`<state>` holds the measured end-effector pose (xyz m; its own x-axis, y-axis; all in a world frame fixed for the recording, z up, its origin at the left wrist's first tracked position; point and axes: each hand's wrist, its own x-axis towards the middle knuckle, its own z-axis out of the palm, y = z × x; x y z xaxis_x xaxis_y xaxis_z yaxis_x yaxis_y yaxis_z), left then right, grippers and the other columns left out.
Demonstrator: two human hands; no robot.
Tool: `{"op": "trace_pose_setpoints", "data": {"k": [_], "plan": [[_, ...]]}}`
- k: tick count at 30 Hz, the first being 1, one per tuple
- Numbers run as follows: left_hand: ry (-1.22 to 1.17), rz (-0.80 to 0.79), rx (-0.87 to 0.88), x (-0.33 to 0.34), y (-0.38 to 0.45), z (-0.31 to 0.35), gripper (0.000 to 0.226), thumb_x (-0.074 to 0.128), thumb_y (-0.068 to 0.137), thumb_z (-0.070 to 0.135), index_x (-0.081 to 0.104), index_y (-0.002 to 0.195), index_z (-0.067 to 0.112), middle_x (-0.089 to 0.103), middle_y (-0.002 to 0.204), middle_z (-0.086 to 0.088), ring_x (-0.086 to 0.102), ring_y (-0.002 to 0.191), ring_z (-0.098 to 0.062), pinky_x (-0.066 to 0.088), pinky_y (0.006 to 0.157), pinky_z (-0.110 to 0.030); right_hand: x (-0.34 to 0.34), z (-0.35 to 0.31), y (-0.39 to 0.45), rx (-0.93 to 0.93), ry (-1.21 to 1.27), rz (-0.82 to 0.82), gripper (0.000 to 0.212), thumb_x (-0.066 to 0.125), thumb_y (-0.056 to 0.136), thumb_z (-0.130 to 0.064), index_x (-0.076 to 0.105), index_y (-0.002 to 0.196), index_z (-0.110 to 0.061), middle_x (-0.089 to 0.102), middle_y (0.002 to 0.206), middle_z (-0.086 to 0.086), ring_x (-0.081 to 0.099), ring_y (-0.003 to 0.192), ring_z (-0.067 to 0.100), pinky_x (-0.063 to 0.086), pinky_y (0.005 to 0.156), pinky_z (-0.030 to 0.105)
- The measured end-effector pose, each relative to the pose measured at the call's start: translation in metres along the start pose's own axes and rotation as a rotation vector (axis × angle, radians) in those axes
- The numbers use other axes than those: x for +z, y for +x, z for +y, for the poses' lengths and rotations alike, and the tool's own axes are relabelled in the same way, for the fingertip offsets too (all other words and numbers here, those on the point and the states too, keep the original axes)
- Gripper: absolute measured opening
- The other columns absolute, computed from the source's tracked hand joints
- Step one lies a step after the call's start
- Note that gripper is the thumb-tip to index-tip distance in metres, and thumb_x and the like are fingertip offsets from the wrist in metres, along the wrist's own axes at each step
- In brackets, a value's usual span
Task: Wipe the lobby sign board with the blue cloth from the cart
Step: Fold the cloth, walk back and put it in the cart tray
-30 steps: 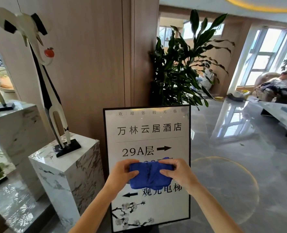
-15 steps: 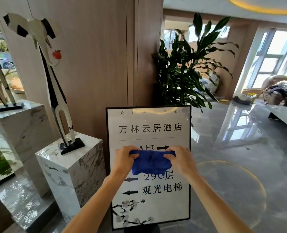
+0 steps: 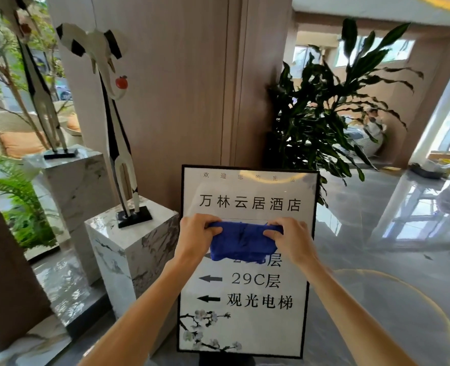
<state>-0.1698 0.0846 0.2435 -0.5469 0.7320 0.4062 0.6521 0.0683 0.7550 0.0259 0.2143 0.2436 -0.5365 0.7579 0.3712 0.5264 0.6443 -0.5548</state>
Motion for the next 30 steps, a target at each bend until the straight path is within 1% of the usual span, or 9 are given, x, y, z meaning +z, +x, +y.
{"op": "trace_pose_setpoints", "data": {"k": [2, 5, 12, 15, 17, 19, 21, 27, 30], "plan": [[0.021, 0.024, -0.020, -0.003, -0.003, -0.002, 0.017, 0.070, 0.085, -0.002, 0.080, 0.091, 0.011, 0.070, 0.075, 0.007, 0.062, 0.071, 0.006, 0.043, 0.063, 0.002, 0.006, -0.003, 0.008, -0.010, -0.032, -0.044, 0.005, 0.069, 0.093, -0.023, 0.071, 0.095, -0.019, 0.069, 0.081, -0.003, 0.064, 0.074, 0.014, 0.049, 0.065, 0.025], [0.039, 0.063, -0.067, -0.013, -0.010, -0.007, 0.018, 0.069, 0.085, -0.001, 0.078, 0.085, 0.015, 0.069, 0.071, 0.012, 0.064, 0.069, 0.006, 0.046, 0.064, -0.002, 0.017, -0.009, 0.017, -0.044, -0.043, -0.115, 0.008, 0.064, 0.097, -0.025, 0.065, 0.097, -0.018, 0.069, 0.085, 0.000, 0.064, 0.077, 0.017, 0.056, 0.070, 0.037], [0.133, 0.166, -0.178, -0.047, -0.044, -0.024, 0.018, 0.071, 0.083, 0.000, 0.078, 0.086, 0.016, 0.065, 0.070, 0.017, 0.063, 0.072, 0.000, 0.045, 0.065, -0.001, 0.046, -0.035, 0.017, -0.143, 0.077, -0.196, 0.004, 0.067, 0.094, -0.028, 0.069, 0.091, -0.026, 0.069, 0.082, -0.005, 0.063, 0.075, 0.014, 0.054, 0.067, 0.035], [0.173, 0.203, -0.239, -0.069, -0.066, -0.031, 0.019, 0.070, 0.084, 0.001, 0.076, 0.083, 0.019, 0.065, 0.069, 0.017, 0.060, 0.070, 0.006, 0.043, 0.063, -0.002, 0.059, -0.054, 0.012, -0.227, 0.114, -0.238, 0.005, 0.071, 0.090, -0.025, 0.076, 0.091, -0.024, 0.074, 0.082, -0.004, 0.065, 0.078, 0.018, 0.055, 0.071, 0.039], [0.189, 0.220, -0.282, -0.085, -0.080, -0.035, 0.017, 0.070, 0.085, 0.001, 0.075, 0.084, 0.017, 0.068, 0.072, 0.010, 0.063, 0.073, 0.000, 0.046, 0.064, -0.007, 0.067, -0.068, 0.006, -0.287, 0.155, -0.259, 0.005, 0.074, 0.087, -0.021, 0.079, 0.090, -0.021, 0.076, 0.082, -0.002, 0.067, 0.077, 0.020, 0.056, 0.070, 0.040], [0.192, 0.250, -0.320, -0.101, -0.096, -0.036, 0.012, 0.070, 0.086, 0.000, 0.075, 0.087, 0.011, 0.073, 0.079, -0.001, 0.068, 0.079, -0.015, 0.053, 0.073, -0.022, 0.075, -0.084, 0.000, -0.335, 0.181, -0.290, 0.005, 0.075, 0.086, -0.020, 0.079, 0.089, -0.021, 0.077, 0.082, -0.001, 0.068, 0.077, 0.021, 0.056, 0.070, 0.041], [0.195, 0.297, -0.329, -0.118, -0.112, -0.037, 0.013, 0.071, 0.084, -0.002, 0.077, 0.089, 0.009, 0.073, 0.080, -0.004, 0.068, 0.080, -0.020, 0.055, 0.076, -0.031, 0.084, -0.102, -0.007, -0.371, 0.197, -0.297, 0.006, 0.077, 0.085, -0.021, 0.080, 0.090, -0.022, 0.078, 0.083, -0.001, 0.069, 0.078, 0.021, 0.056, 0.071, 0.040], [0.206, 0.408, -0.382, -0.174, -0.175, -0.046, 0.014, 0.073, 0.083, 0.000, 0.078, 0.090, 0.011, 0.072, 0.079, -0.002, 0.066, 0.074, -0.013, 0.055, 0.073, -0.026, 0.112, -0.161, -0.045, -0.487, 0.268, -0.350, 0.009, 0.079, 0.083, -0.022, 0.080, 0.091, -0.022, 0.078, 0.085, -0.005, 0.071, 0.081, 0.016, 0.057, 0.075, 0.038], [0.230, 0.455, -0.413, -0.199, -0.215, -0.050, 0.014, 0.073, 0.083, 0.000, 0.078, 0.089, 0.012, 0.071, 0.077, 0.001, 0.062, 0.069, -0.004, 0.050, 0.066, -0.014, 0.124, -0.189, -0.074, -0.546, 0.266, -0.394, 0.010, 0.078, 0.084, -0.023, 0.081, 0.093, -0.023, 0.078, 0.086, -0.005, 0.071, 0.083, 0.014, 0.057, 0.076, 0.036]]}}
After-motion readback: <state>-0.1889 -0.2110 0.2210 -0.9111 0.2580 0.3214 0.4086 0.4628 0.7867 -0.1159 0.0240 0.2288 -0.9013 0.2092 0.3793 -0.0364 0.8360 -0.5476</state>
